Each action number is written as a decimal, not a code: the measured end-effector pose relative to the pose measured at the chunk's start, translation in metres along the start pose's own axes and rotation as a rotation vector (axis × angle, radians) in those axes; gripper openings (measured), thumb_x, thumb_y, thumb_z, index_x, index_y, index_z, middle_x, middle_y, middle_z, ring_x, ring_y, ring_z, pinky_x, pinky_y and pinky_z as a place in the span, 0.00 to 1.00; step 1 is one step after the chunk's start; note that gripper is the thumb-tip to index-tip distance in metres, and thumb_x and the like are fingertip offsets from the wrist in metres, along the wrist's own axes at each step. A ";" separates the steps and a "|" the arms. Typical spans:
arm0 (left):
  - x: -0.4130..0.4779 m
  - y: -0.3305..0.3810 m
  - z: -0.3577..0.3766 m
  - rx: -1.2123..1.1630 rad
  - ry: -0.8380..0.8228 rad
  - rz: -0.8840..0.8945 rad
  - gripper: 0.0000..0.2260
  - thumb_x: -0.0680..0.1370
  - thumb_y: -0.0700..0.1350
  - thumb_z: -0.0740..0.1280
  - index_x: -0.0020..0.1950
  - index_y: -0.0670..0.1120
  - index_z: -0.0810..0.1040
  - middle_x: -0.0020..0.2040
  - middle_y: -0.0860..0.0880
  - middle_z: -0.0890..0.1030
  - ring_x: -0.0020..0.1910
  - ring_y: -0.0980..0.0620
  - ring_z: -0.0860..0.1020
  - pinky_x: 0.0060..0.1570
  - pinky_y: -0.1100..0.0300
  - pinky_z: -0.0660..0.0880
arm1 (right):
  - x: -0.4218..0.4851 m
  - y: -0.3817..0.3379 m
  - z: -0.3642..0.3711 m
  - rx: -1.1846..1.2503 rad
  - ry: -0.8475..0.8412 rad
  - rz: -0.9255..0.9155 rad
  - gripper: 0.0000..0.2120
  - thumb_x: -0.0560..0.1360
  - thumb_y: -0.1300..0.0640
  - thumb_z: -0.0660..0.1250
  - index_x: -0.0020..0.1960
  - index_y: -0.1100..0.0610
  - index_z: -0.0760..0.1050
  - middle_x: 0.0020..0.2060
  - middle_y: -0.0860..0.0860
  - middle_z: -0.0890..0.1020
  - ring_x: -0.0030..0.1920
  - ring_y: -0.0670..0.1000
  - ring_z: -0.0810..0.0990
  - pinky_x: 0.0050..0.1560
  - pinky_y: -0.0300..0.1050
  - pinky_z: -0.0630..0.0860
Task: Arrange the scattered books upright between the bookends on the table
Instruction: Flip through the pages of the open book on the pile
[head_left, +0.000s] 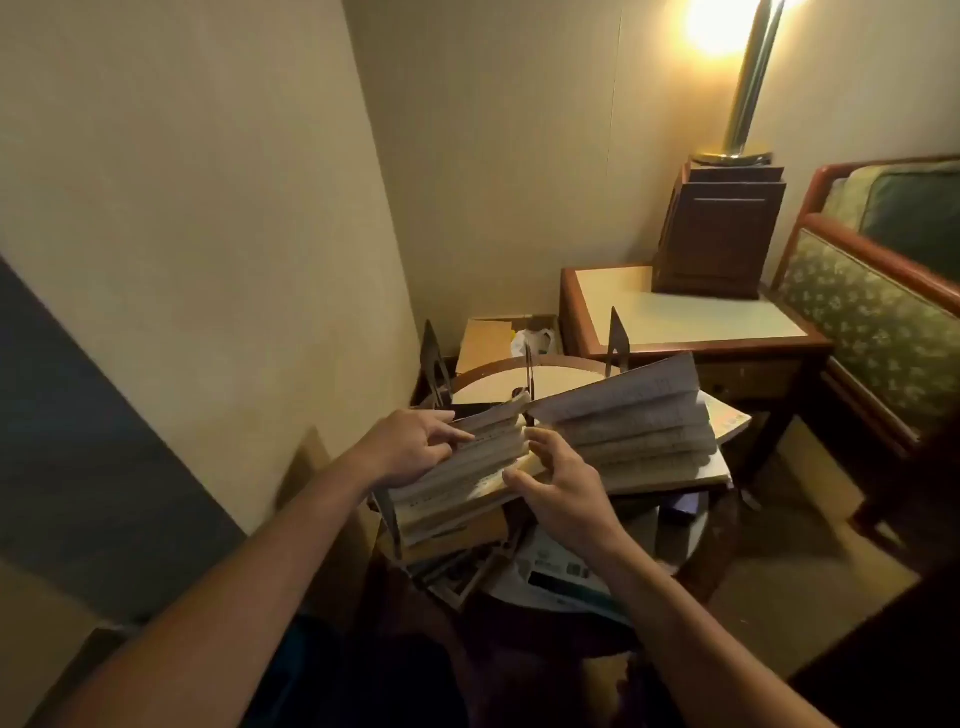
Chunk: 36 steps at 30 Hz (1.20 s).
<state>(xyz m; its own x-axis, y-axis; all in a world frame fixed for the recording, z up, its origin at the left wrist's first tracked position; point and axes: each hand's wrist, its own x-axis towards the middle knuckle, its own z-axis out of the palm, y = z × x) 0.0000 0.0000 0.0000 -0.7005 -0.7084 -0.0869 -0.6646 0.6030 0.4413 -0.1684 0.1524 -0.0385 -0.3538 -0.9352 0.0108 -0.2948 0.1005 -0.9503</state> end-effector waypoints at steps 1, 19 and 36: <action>0.004 -0.001 0.000 0.028 -0.041 -0.019 0.15 0.82 0.47 0.65 0.67 0.60 0.78 0.74 0.53 0.73 0.70 0.50 0.71 0.69 0.51 0.69 | 0.004 0.002 0.003 -0.007 -0.003 -0.003 0.29 0.77 0.52 0.71 0.76 0.50 0.66 0.67 0.52 0.76 0.62 0.50 0.78 0.56 0.50 0.82; 0.012 -0.050 -0.026 -0.092 0.092 -0.203 0.18 0.84 0.47 0.62 0.75 0.55 0.71 0.72 0.49 0.75 0.40 0.54 0.79 0.35 0.59 0.76 | 0.043 0.012 0.067 -0.384 -0.302 -0.075 0.31 0.80 0.41 0.64 0.79 0.35 0.55 0.81 0.47 0.51 0.79 0.56 0.57 0.76 0.57 0.62; -0.065 -0.115 0.050 -1.241 0.553 -0.649 0.16 0.83 0.43 0.63 0.67 0.58 0.79 0.66 0.52 0.77 0.60 0.46 0.79 0.58 0.46 0.80 | 0.079 0.015 0.081 -0.661 -0.483 -0.113 0.30 0.82 0.50 0.63 0.80 0.39 0.55 0.82 0.47 0.48 0.76 0.56 0.64 0.67 0.54 0.74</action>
<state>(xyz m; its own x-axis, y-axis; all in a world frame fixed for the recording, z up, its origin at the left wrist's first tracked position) 0.1095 -0.0050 -0.0895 -0.0073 -0.9386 -0.3450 0.0220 -0.3451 0.9383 -0.1285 0.0520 -0.0768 0.0858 -0.9794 -0.1827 -0.8202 0.0347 -0.5710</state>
